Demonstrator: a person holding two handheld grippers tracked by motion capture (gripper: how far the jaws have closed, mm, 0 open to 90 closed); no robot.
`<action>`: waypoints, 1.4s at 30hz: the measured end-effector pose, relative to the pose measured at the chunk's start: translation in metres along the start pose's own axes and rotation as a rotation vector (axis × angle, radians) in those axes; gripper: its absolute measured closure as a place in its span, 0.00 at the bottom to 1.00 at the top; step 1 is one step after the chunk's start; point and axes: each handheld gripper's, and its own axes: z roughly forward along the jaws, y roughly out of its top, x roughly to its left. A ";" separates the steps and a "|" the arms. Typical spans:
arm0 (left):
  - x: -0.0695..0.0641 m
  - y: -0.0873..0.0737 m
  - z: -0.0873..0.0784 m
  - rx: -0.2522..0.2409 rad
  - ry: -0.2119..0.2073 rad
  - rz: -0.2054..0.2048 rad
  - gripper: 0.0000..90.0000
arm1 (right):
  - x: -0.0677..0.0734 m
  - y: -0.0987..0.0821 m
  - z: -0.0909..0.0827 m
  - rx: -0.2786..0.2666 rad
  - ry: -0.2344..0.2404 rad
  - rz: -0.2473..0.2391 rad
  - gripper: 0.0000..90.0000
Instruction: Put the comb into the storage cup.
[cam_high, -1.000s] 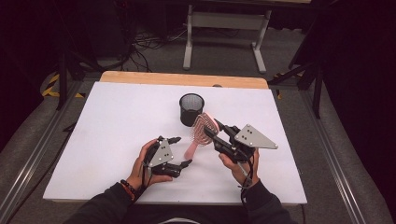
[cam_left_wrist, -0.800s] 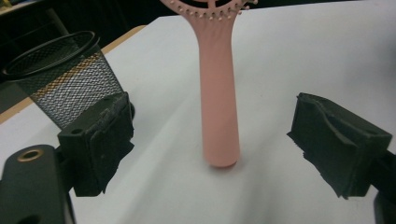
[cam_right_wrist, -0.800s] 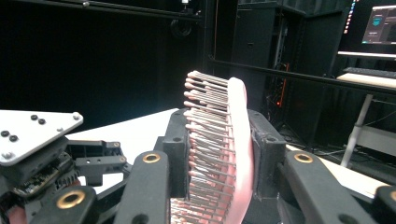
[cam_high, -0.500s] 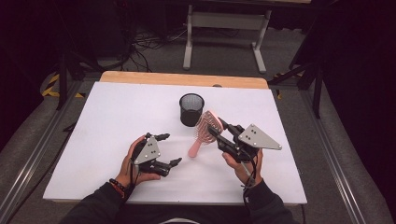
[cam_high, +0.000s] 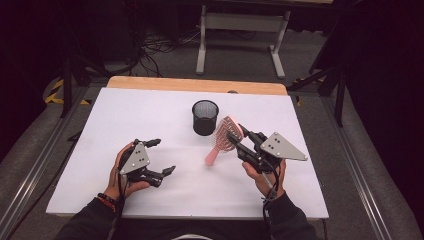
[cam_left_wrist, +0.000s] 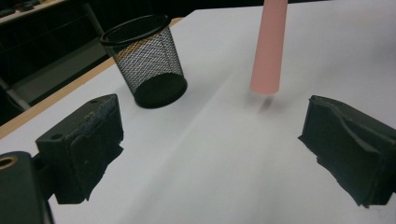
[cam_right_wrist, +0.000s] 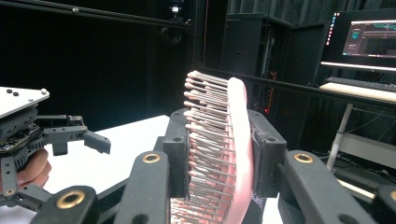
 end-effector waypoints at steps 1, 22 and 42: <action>0.001 -0.001 -0.002 0.004 -0.005 -0.002 0.07 | 0.000 0.000 0.000 -0.002 -0.001 -0.001 0.72; 0.006 -0.023 -0.035 0.024 0.049 -0.006 0.07 | -0.004 0.008 -0.005 -0.023 -0.025 -0.007 0.73; 0.008 -0.037 -0.058 0.022 0.064 -0.050 0.06 | -0.007 0.016 0.003 -0.013 -0.041 -0.016 0.73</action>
